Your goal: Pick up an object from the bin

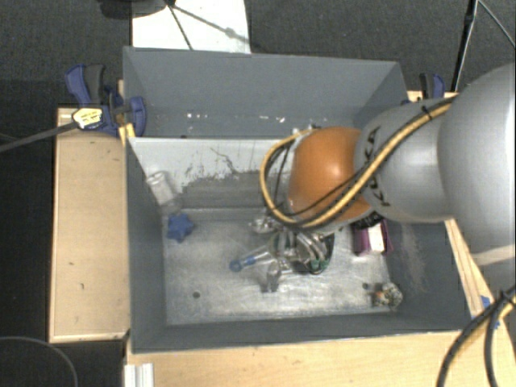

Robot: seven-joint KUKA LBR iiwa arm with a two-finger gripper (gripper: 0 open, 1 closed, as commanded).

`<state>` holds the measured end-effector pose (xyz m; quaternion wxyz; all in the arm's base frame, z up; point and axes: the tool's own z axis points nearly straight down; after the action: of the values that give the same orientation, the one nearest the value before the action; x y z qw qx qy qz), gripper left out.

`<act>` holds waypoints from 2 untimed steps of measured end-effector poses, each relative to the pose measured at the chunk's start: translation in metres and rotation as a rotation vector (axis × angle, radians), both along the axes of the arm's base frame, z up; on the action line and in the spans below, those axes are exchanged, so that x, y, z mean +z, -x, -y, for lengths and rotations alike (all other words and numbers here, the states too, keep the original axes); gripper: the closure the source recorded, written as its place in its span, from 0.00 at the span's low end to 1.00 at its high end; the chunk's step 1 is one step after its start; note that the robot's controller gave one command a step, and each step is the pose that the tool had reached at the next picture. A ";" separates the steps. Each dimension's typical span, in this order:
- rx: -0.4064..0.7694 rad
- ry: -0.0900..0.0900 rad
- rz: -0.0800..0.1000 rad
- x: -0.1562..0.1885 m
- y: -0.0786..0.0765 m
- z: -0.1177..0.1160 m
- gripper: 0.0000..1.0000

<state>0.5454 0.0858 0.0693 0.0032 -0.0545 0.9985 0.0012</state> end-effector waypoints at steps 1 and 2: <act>-0.141 0.001 0.000 0.032 0.005 0.025 0.00; -0.393 0.001 -0.001 0.043 -0.010 0.055 0.00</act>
Offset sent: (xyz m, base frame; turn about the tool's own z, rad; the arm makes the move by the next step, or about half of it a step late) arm -0.0057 -0.0242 0.0307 0.1405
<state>0.5551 0.0312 0.1125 0.0029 0.1417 0.9899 0.0002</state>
